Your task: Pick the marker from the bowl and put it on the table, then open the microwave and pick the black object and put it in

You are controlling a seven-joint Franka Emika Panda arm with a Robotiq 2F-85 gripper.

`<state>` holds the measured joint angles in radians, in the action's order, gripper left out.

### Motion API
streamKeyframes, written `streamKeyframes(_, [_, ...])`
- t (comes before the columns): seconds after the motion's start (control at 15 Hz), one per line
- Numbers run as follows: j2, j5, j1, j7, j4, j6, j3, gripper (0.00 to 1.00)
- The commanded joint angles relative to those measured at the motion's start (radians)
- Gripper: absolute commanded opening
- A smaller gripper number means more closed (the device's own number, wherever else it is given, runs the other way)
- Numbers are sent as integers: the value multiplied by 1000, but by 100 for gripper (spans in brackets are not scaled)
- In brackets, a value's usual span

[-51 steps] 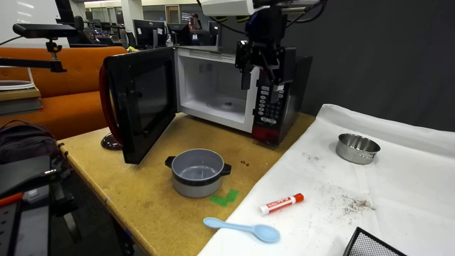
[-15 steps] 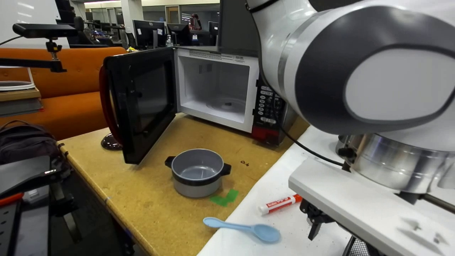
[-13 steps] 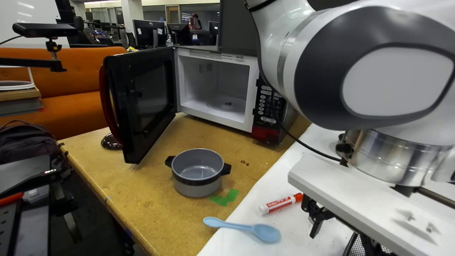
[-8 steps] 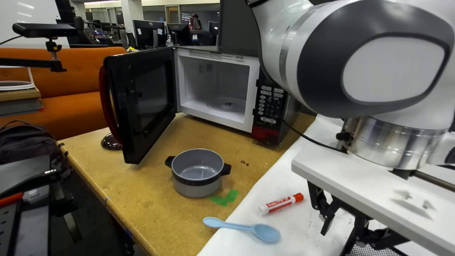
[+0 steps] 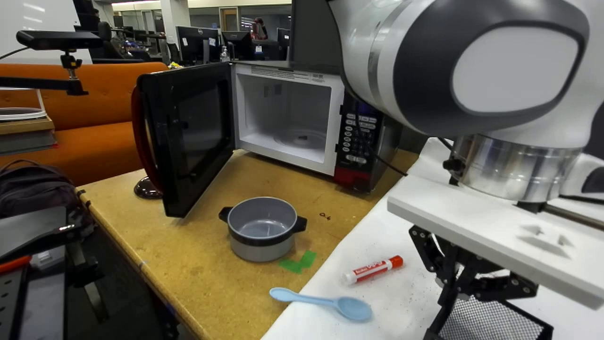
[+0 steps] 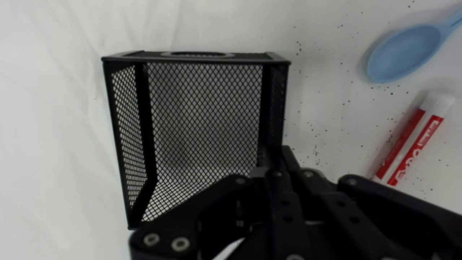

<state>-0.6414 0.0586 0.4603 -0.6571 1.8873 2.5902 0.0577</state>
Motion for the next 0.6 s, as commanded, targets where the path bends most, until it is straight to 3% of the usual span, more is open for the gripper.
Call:
streamKeyframes(0.0, [109, -35, -26, 3, 82, 24, 2, 0])
streamKeyframes(0.27, [260, -52, -56, -55, 182, -1, -18, 0])
streamKeyframes(0.53, [435, -27, -97, -181, 365, 6, -51, 0])
